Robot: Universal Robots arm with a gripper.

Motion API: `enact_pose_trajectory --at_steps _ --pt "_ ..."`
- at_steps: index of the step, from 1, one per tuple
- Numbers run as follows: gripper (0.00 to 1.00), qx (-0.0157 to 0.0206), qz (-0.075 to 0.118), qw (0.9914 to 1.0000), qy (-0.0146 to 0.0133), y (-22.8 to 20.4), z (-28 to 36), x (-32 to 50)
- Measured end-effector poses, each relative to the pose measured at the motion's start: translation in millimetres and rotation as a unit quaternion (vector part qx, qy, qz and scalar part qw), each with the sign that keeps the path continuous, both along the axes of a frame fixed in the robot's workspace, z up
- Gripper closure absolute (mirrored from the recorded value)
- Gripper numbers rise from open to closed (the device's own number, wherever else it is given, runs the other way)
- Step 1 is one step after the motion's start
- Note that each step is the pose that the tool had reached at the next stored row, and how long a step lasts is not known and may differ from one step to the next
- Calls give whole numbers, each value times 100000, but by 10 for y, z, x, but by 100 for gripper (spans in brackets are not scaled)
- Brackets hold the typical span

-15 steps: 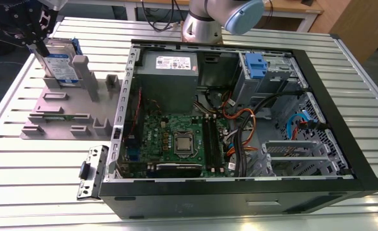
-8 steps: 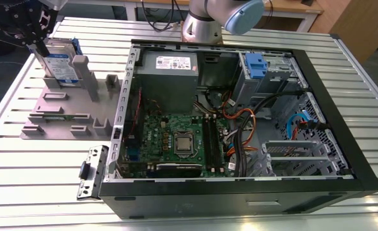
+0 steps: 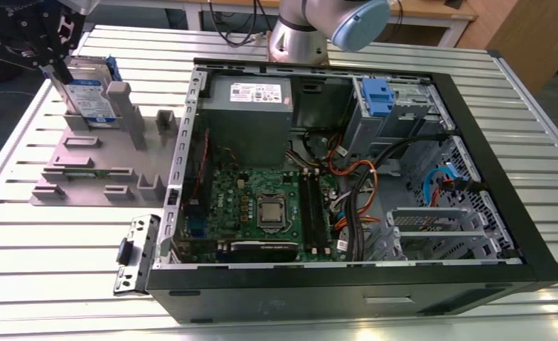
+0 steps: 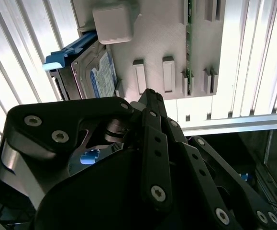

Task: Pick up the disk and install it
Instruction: 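Pick up the disk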

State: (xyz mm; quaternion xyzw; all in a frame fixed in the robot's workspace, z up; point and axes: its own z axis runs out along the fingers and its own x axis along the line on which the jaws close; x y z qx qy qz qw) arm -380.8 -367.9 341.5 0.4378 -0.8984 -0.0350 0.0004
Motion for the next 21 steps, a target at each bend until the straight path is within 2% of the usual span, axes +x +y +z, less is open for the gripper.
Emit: enact_pose_trajectory --at_steps 5,6,8,9,21 --pt "90 -32 760 99997 4 0 0 0" --pt "90 -175 886 99996 3 0 0 1" --pt "90 -701 1054 99992 11 0 1 0" --pt "90 -779 1116 99991 6 -1 0 0" --pt "90 -795 1708 99982 5 0 0 0"
